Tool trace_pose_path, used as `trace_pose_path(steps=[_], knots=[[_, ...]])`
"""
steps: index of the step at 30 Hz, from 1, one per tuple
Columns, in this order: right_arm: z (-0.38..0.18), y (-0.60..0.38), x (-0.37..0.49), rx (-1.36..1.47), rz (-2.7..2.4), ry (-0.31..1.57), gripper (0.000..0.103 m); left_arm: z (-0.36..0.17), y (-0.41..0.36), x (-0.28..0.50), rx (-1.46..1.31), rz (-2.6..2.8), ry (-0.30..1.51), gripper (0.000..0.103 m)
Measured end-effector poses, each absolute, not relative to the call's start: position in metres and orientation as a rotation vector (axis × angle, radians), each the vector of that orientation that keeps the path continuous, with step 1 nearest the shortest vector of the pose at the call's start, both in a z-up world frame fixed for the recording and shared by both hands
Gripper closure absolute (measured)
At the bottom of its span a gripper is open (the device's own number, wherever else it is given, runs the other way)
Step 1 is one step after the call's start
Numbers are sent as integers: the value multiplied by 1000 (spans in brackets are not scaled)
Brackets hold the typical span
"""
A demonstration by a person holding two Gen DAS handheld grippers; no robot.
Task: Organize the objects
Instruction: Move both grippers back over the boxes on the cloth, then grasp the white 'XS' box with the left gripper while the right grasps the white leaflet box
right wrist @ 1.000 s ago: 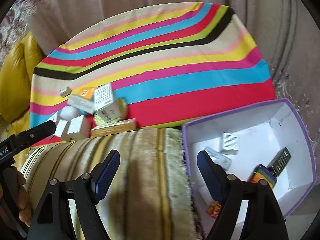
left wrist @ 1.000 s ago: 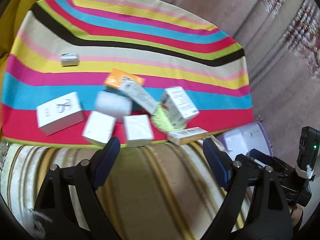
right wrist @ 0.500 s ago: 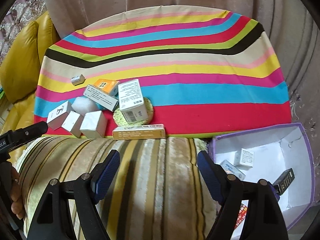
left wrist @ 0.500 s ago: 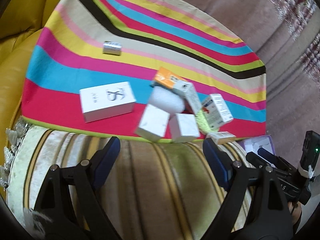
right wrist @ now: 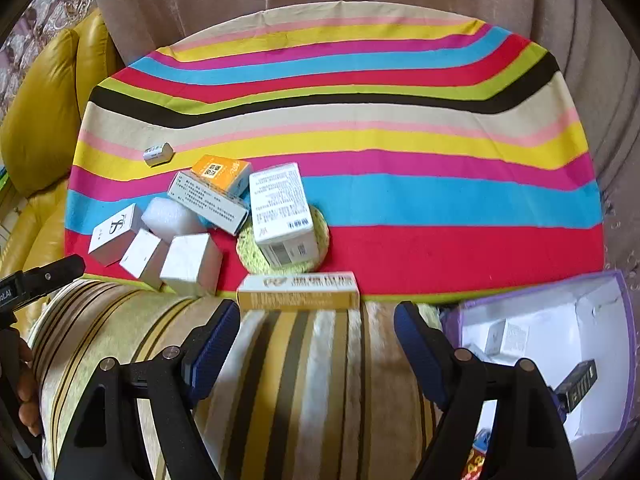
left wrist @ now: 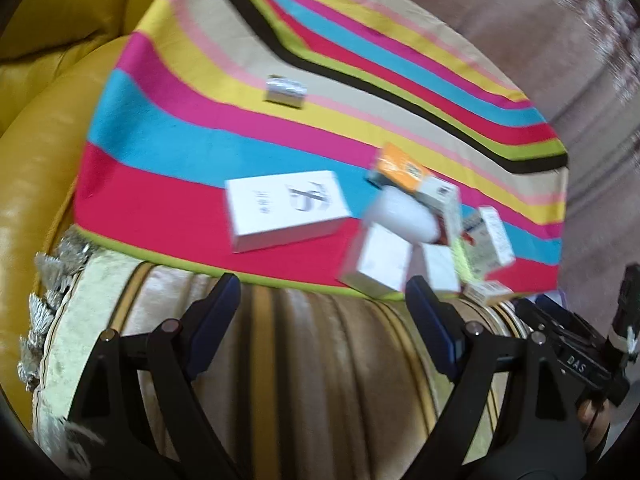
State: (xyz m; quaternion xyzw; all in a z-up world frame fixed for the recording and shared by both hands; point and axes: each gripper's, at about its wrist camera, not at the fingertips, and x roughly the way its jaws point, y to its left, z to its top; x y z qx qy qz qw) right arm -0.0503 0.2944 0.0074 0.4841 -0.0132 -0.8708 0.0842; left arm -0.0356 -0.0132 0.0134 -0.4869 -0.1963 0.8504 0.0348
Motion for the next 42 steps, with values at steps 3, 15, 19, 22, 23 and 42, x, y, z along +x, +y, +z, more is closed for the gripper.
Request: trace_pose_path(steps=[3,15,19,22,23,42], knots=[[7,288,-62,1433,-2612,-18,22,9,-21,-44,-1530,2634,-640,16],[1,265,-90,1416,-2607,91,22,-1,-19,-84,-1633,2695,-592,5],[-2,264,-96,1424,-2605,85,23,-5,-15,-98,-1673,2721,-582,4],[-4,262,-100,1429,-2600,92,23,-9,-12,-106,-1705,2726,-573,3],[-5,261,-101,1430,-2598,96,23,-11,-11,-109,-1730,2734,-559,3],[-10,259,-108,1416,-2592,95,63,-9,-4,-107,-1696,2868,-461,12]])
